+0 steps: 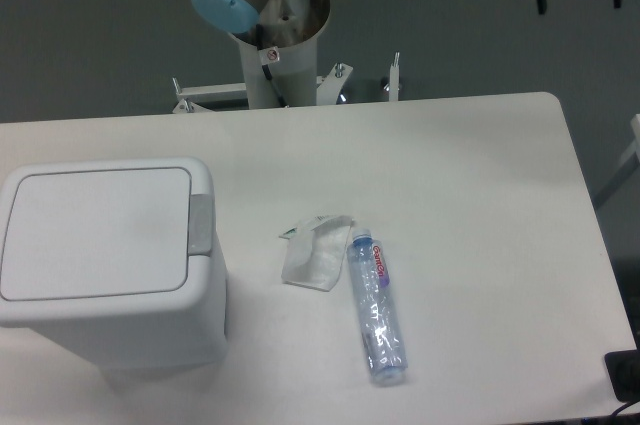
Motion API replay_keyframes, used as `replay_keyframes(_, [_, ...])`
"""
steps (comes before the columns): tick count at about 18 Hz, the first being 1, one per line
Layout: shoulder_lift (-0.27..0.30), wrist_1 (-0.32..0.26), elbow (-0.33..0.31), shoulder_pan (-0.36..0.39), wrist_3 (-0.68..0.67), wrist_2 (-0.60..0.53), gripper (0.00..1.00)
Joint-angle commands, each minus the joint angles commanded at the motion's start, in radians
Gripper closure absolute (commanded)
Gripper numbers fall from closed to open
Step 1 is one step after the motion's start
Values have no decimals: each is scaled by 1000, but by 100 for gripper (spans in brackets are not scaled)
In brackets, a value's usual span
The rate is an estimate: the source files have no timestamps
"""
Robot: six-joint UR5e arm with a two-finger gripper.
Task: Open the trash can
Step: 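Move the open gripper down into view above the table, then move the gripper toward the white trash can's lid edge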
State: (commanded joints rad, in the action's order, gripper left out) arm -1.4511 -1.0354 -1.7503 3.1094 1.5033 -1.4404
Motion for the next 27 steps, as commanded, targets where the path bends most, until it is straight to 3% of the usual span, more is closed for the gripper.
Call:
replay_keyframes(5, [-9, 3, 9, -38, -69, 72, 0])
replay_keyframes(8, [-12, 9, 11, -44, -231, 167, 0])
replay_keyframes(11, [-20, 15, 26, -133, -412, 183, 0])
replay_keyframes(14, [-25, 14, 61, -218, -656, 212, 0])
replay_keyframes(16, [-23, 8, 87, -290, -982, 267, 0])
replay_keyframes(19, [-83, 2, 152, -438, -1251, 314, 0])
replay_keyframes(22, [-138, 2, 192, -505, -1345, 318, 0])
replay_keyframes(25, [-182, 14, 189, -622, -1348, 313, 0])
replay_keyframes(27, [-204, 14, 193, -655, -1361, 316, 0])
